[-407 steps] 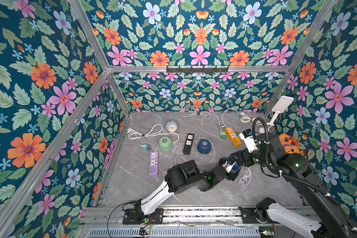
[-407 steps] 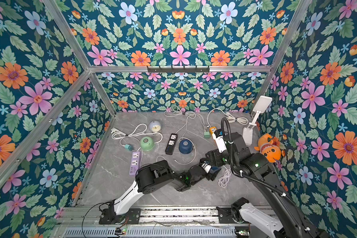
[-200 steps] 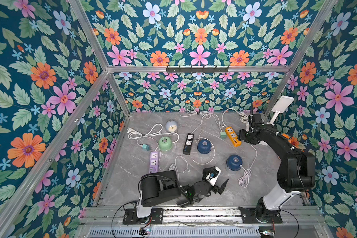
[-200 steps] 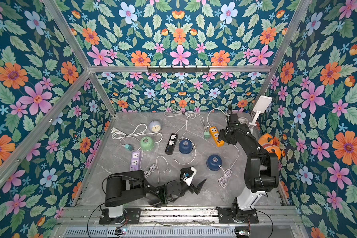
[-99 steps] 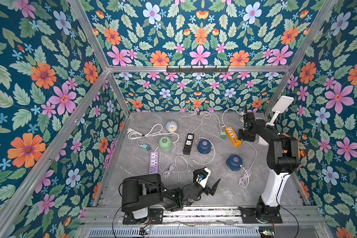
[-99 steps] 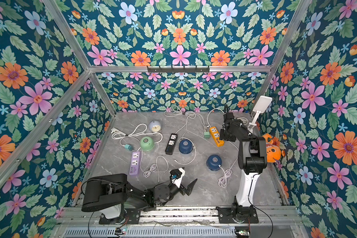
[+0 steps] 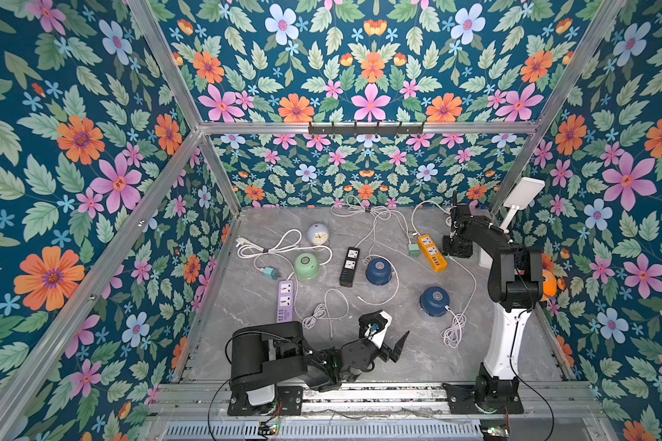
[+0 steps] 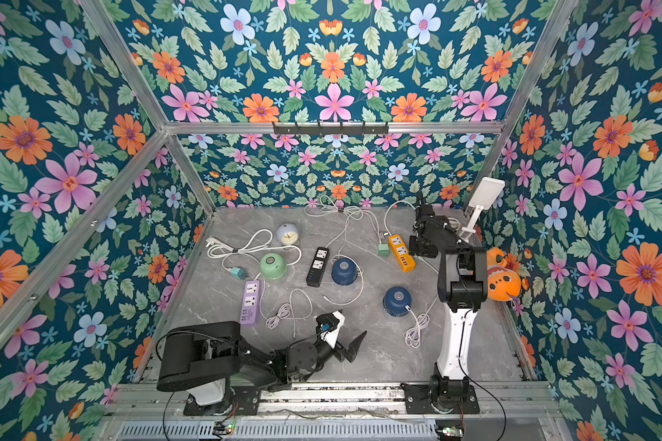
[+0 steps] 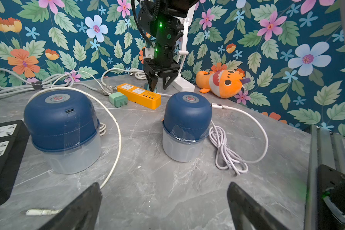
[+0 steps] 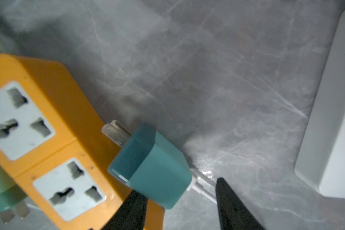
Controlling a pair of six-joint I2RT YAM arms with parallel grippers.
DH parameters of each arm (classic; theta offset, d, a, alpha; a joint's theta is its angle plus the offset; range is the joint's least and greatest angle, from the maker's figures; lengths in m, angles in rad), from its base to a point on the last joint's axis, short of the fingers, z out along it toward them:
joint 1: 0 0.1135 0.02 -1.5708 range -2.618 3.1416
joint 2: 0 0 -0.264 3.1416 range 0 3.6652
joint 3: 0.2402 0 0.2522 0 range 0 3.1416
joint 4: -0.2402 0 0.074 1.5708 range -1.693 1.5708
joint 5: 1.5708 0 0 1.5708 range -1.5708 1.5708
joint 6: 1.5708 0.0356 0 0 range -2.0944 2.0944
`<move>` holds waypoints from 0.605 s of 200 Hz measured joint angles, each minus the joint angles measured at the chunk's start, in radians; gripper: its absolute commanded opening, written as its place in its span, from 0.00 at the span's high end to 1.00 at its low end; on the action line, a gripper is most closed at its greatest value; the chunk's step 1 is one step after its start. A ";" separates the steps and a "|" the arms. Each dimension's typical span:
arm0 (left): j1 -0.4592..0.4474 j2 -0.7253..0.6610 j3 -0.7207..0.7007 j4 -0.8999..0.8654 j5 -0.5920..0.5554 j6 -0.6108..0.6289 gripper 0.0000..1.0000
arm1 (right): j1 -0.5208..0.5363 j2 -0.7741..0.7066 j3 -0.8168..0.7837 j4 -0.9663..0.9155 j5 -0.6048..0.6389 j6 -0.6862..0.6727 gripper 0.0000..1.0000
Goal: Charge the cordless meat grinders
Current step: Pick up the plug from the center of the board.
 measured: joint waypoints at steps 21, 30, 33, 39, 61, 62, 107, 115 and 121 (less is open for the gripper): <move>0.000 0.005 0.008 -0.006 -0.003 0.000 0.01 | -0.002 0.030 0.043 -0.006 -0.002 -0.012 0.44; 0.000 0.008 0.011 -0.013 -0.006 0.000 0.01 | -0.002 0.042 0.063 -0.010 -0.011 -0.012 0.44; 0.000 0.008 0.012 -0.016 -0.006 0.000 0.01 | -0.002 0.047 0.070 -0.011 -0.014 -0.013 0.44; 0.000 0.010 0.014 -0.021 -0.007 0.000 0.01 | -0.002 0.052 0.079 -0.013 -0.015 -0.013 0.44; 0.000 0.014 0.023 -0.026 -0.010 0.000 0.00 | -0.002 0.076 0.113 -0.022 -0.021 -0.021 0.47; 0.000 0.014 0.023 -0.027 -0.010 0.000 0.00 | -0.002 0.077 0.114 -0.022 -0.023 -0.021 0.47; 0.003 0.015 0.037 -0.045 -0.014 -0.006 0.01 | -0.002 0.097 0.131 -0.028 -0.043 -0.039 0.62; 0.007 0.013 0.039 -0.052 -0.013 -0.011 0.01 | -0.002 0.097 0.131 -0.028 -0.046 -0.039 0.66; 0.010 0.010 0.041 -0.059 -0.012 -0.012 0.01 | -0.002 0.097 0.131 -0.028 -0.046 -0.041 0.70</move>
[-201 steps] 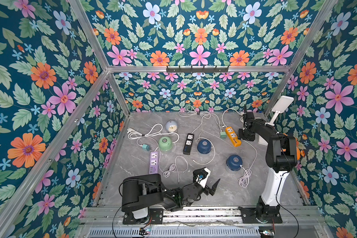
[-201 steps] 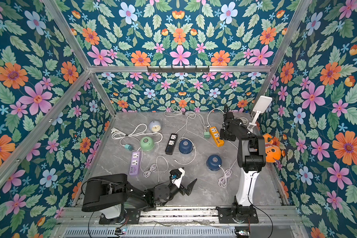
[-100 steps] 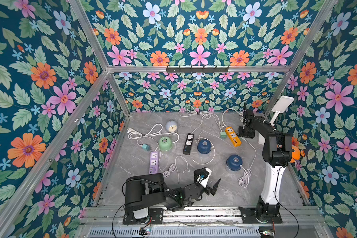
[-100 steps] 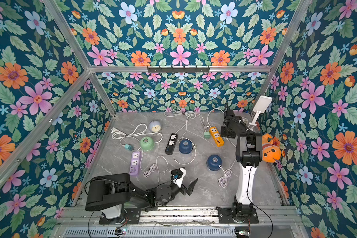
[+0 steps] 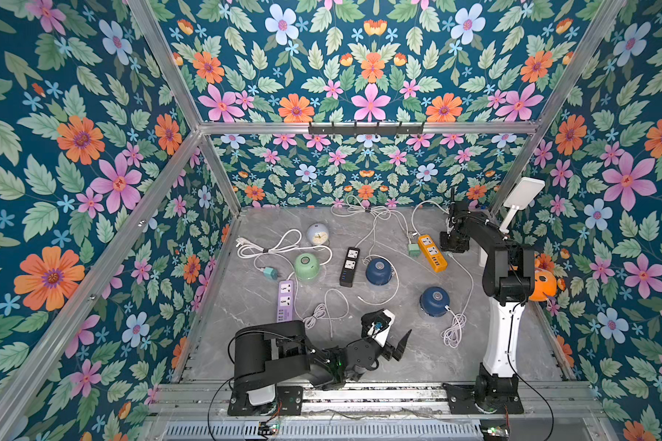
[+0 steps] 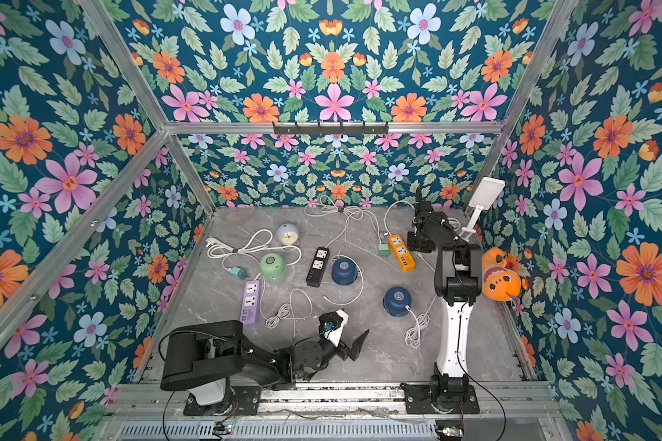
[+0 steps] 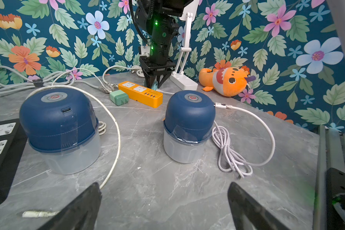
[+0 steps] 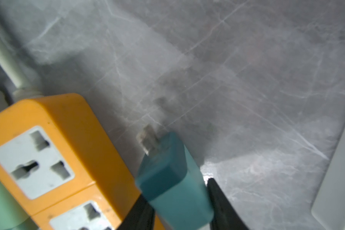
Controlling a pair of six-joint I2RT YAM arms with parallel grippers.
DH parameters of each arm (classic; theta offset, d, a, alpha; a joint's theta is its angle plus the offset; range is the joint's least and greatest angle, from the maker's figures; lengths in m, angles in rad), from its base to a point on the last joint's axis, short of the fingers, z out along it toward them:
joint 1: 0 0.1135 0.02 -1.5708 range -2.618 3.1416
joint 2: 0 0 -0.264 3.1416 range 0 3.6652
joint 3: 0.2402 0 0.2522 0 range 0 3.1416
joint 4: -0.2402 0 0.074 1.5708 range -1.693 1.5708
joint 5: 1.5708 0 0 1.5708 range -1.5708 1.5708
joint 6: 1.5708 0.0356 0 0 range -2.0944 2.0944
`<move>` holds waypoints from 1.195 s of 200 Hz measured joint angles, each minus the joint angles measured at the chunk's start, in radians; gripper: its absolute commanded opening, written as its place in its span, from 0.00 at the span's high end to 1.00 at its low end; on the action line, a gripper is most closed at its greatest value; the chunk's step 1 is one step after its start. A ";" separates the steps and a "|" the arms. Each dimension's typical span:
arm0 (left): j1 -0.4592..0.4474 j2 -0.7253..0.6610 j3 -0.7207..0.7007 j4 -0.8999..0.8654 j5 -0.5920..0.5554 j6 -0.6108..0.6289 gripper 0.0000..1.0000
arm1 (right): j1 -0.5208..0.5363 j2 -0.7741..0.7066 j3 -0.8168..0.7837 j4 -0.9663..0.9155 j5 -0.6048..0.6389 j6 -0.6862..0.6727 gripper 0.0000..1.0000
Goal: Charge the cordless meat grinders
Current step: Pick up the plug from the center of the board.
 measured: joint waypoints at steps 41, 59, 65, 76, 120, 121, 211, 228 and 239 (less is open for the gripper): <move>0.082 -0.117 0.082 -0.201 0.039 -0.061 0.13 | 0.000 -0.071 -0.041 0.005 -0.010 -0.006 0.89; 0.157 -0.183 0.175 -0.386 0.101 -0.093 0.18 | 0.004 -0.146 -0.087 0.027 0.006 -0.008 0.93; 0.193 -0.203 0.219 -0.463 0.125 -0.115 0.19 | 0.007 -0.175 -0.106 0.039 0.014 -0.008 0.94; 0.257 -0.225 0.288 -0.586 0.180 -0.147 0.19 | 0.015 -0.227 -0.142 0.057 0.024 -0.008 0.97; 0.517 -0.242 0.622 -1.083 0.475 -0.243 0.19 | 0.134 -0.514 -0.360 0.175 0.093 -0.033 1.00; 0.527 -0.242 0.635 -1.100 0.494 -0.246 0.19 | 0.143 -0.530 -0.374 0.188 0.095 -0.039 1.00; 0.884 -0.254 0.717 -1.229 1.320 -0.741 0.31 | 0.613 -1.056 -0.953 0.690 0.111 -0.348 1.00; 0.885 -0.270 0.671 -1.188 1.381 -0.840 0.31 | 0.669 -1.086 -1.006 0.748 0.109 -0.414 1.00; 0.886 -0.287 0.640 -1.173 1.407 -0.893 0.31 | 0.691 -1.102 -1.033 0.779 0.087 -0.456 1.00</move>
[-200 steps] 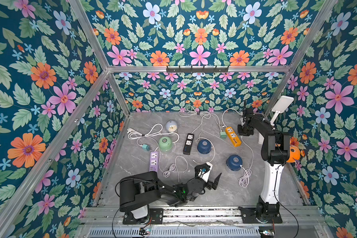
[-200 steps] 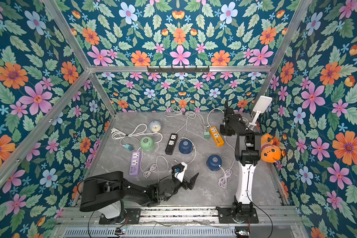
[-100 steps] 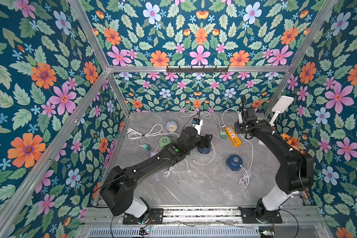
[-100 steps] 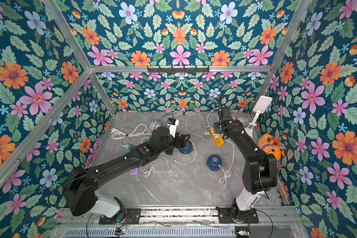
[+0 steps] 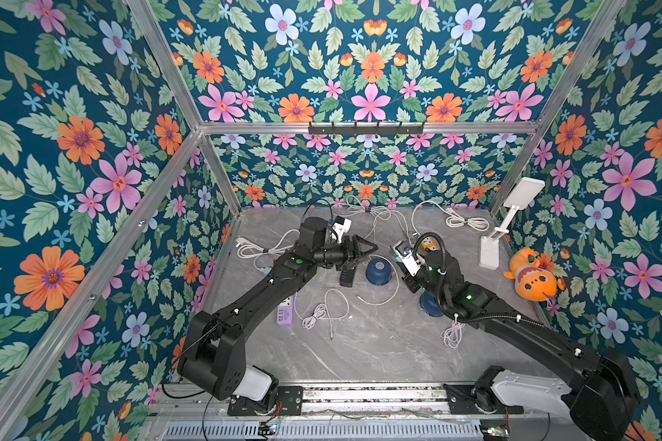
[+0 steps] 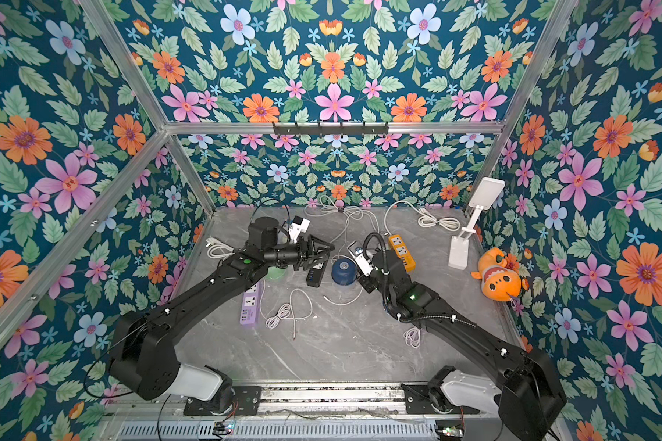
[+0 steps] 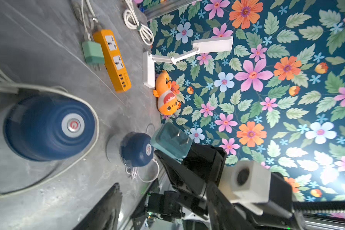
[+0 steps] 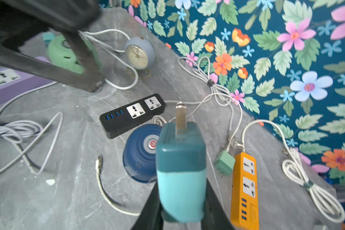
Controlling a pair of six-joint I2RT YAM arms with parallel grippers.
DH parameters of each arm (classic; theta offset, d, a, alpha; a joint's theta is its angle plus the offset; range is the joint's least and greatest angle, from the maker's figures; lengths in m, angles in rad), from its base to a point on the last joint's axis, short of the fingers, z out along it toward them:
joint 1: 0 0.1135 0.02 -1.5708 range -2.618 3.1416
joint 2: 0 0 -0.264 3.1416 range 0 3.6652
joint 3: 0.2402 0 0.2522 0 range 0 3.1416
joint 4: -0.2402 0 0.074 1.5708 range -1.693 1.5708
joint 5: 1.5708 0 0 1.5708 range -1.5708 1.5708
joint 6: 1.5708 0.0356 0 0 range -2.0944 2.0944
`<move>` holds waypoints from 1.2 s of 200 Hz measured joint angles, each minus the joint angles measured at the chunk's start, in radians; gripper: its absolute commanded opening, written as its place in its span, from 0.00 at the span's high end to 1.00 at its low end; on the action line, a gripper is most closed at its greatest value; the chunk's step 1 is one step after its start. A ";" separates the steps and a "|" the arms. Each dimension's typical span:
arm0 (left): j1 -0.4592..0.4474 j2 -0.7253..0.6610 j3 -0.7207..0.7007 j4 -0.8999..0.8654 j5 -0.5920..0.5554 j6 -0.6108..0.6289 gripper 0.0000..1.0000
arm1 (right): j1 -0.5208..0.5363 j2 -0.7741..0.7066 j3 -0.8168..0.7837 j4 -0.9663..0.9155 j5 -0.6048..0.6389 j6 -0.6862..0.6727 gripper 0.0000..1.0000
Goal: Charge the cordless meat grinders
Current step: Pick up the plug from the center of the board.
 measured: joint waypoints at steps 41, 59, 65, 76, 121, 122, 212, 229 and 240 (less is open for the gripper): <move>-0.012 -0.050 -0.082 0.087 0.040 -0.156 0.31 | 0.044 -0.012 -0.074 0.101 -0.033 -0.146 1.00; -0.020 -0.051 -0.101 0.121 0.048 -0.214 0.30 | 0.048 0.007 -0.074 0.118 -0.040 -0.188 1.00; -0.023 -0.051 -0.106 0.131 0.049 -0.228 0.30 | 0.049 0.013 -0.074 0.123 -0.039 -0.200 1.00; -0.028 -0.050 -0.115 0.151 0.051 -0.263 0.30 | 0.052 0.022 -0.077 0.139 -0.039 -0.217 1.00; -0.050 -0.024 -0.155 0.211 0.052 -0.354 0.38 | 0.063 0.060 -0.078 0.182 -0.039 -0.269 1.00; -0.050 -0.023 -0.156 0.211 0.052 -0.356 0.38 | 0.063 0.061 -0.079 0.183 -0.039 -0.270 1.00; -0.052 0.029 -0.185 0.285 0.029 -0.454 0.53 | 0.116 0.098 -0.112 0.270 0.012 -0.383 1.00; -0.052 0.034 -0.187 0.285 0.030 -0.468 0.57 | 0.128 0.106 -0.119 0.302 0.039 -0.409 1.00; -0.052 0.034 -0.191 0.288 0.029 -0.468 0.61 | 0.137 0.110 -0.125 0.321 0.055 -0.425 1.00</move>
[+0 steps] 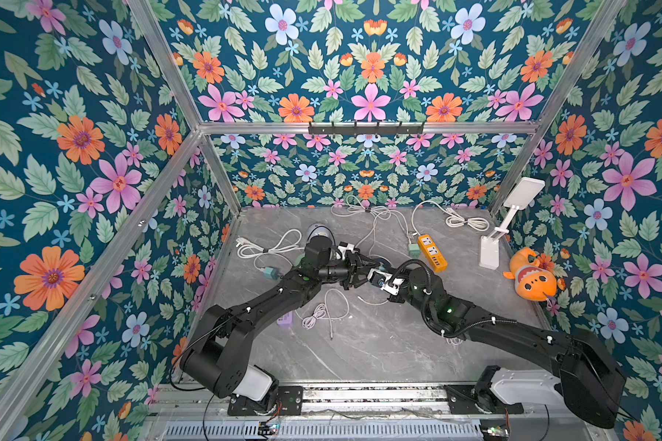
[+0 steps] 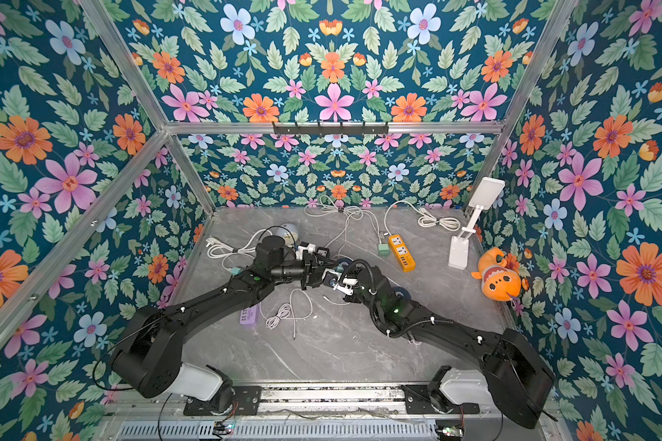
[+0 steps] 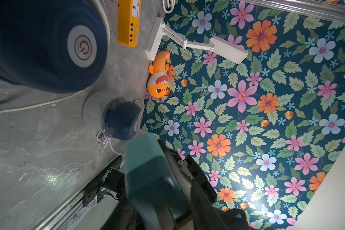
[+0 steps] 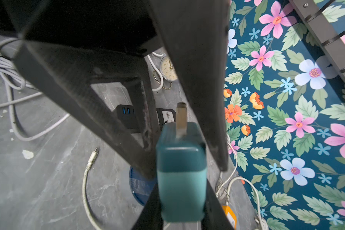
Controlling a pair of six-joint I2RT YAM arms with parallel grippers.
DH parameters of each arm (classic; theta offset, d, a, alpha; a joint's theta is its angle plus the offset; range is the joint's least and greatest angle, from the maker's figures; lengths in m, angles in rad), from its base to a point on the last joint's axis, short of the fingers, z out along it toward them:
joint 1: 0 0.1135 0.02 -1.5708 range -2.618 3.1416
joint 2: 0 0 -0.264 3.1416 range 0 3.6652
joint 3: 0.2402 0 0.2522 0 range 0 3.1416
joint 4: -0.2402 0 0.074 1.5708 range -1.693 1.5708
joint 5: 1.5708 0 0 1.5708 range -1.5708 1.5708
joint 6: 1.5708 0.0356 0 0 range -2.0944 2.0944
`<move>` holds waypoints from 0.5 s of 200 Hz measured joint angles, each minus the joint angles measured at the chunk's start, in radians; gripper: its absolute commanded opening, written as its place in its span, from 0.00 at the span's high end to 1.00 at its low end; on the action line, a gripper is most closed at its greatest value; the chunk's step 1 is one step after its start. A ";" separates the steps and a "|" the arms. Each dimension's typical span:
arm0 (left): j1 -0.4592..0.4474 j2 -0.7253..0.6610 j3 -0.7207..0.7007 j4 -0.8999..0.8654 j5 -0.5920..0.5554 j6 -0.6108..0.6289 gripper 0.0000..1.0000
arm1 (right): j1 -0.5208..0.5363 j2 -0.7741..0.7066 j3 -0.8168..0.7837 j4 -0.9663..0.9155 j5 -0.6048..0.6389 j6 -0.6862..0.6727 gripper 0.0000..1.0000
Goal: Charge the cordless meat grinders
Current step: Pick up the plug from the center of the board.
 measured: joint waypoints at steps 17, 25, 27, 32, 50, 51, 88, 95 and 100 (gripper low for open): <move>0.000 0.000 -0.008 0.007 0.001 -0.006 0.66 | 0.016 0.008 -0.013 0.040 0.031 -0.031 1.00; 0.000 0.000 -0.013 0.007 0.001 -0.016 0.69 | 0.025 0.014 -0.022 0.062 0.051 -0.059 1.00; 0.000 0.000 -0.014 0.008 0.001 -0.017 0.70 | 0.027 0.016 -0.023 0.066 0.056 -0.064 1.00; 0.000 0.000 -0.018 0.008 0.001 -0.023 0.71 | 0.033 0.021 -0.028 0.077 0.069 -0.073 1.00; 0.000 0.000 -0.033 0.011 0.002 -0.049 0.81 | 0.054 0.040 -0.044 0.121 0.111 -0.116 1.00; 0.000 0.000 -0.034 0.012 0.002 -0.050 0.81 | 0.054 0.041 -0.044 0.122 0.113 -0.118 1.00; 0.000 0.006 -0.051 0.057 0.000 -0.097 0.98 | 0.062 0.053 -0.051 0.156 0.145 -0.156 0.95; 0.000 0.006 -0.054 0.066 0.000 -0.097 1.00 | 0.062 0.051 -0.051 0.158 0.145 -0.155 0.81; 0.001 0.006 -0.055 0.073 0.001 -0.097 1.00 | 0.062 0.049 -0.052 0.158 0.146 -0.154 0.73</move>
